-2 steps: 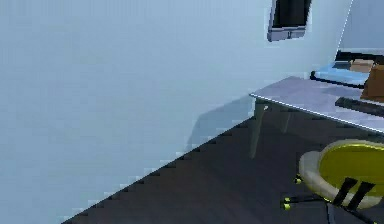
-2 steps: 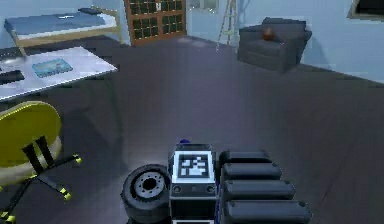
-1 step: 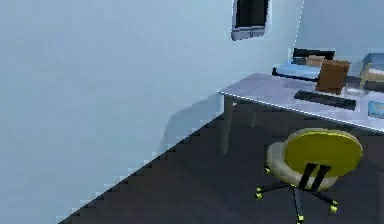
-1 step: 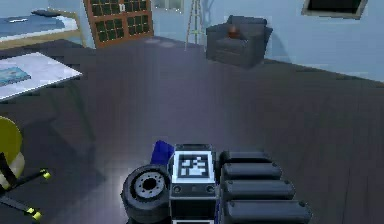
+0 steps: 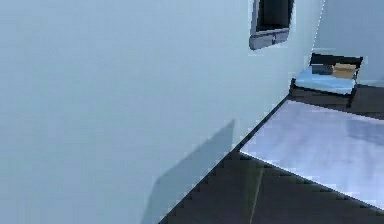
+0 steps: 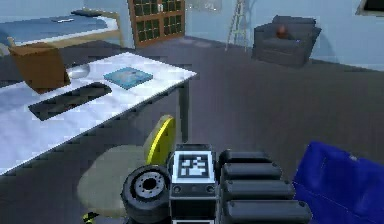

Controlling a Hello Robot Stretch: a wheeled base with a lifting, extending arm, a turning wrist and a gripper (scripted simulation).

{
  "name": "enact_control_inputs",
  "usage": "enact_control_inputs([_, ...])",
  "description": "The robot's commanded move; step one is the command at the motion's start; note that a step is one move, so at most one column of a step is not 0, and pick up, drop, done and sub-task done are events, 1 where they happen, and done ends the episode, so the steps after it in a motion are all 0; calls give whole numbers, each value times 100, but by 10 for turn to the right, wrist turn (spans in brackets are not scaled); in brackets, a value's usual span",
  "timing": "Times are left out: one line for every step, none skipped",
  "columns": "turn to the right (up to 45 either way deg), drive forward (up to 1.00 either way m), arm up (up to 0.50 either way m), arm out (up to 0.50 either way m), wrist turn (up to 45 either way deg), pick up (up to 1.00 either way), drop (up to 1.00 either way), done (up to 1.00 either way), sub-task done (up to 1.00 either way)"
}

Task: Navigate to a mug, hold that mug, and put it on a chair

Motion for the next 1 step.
enact_control_inputs([90,0,0,0,0,0,0,0,0])
